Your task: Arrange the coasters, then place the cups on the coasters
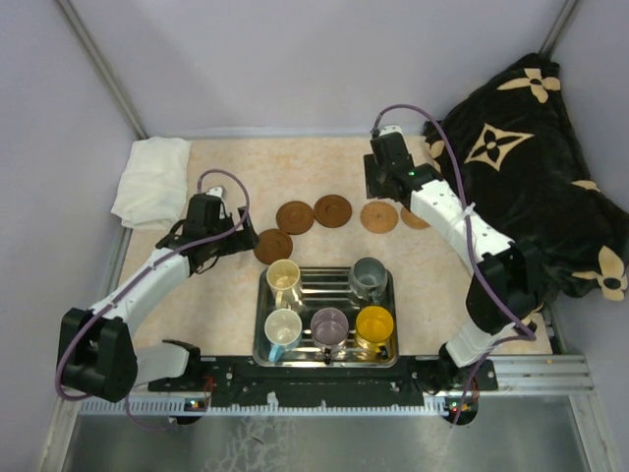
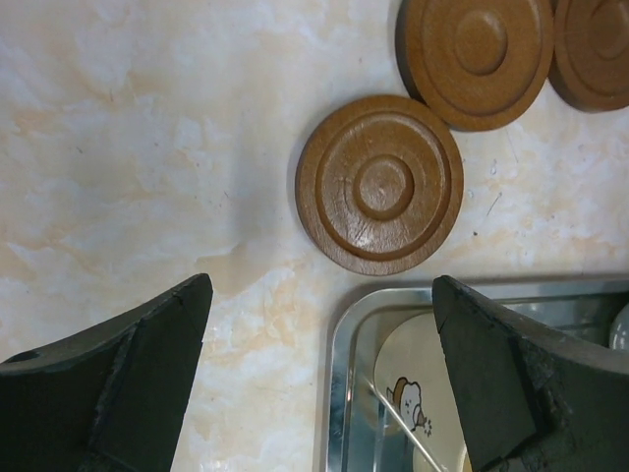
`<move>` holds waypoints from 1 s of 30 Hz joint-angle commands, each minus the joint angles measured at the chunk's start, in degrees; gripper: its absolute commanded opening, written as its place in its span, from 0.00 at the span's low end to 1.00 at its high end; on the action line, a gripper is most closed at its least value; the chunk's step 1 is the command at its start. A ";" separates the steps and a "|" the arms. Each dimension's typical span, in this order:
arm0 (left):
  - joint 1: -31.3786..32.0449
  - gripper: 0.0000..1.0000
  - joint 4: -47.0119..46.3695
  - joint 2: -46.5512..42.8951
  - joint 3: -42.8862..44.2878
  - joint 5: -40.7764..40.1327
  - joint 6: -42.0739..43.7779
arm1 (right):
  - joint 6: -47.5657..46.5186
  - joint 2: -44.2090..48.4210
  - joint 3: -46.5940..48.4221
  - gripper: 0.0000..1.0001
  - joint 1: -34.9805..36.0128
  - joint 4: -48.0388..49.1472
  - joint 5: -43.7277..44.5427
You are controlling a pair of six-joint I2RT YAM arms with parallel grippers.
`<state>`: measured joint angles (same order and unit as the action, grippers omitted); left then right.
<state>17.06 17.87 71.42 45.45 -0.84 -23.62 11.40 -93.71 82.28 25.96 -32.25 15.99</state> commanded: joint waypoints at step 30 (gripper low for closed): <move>5.13 0.99 2.79 23.80 9.42 -12.79 -2.51 | 3.62 13.08 -10.47 0.48 1.33 5.23 -3.58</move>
<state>22.00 17.54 92.33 51.75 -12.38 -25.54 14.31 -83.85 72.69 26.52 -29.78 12.93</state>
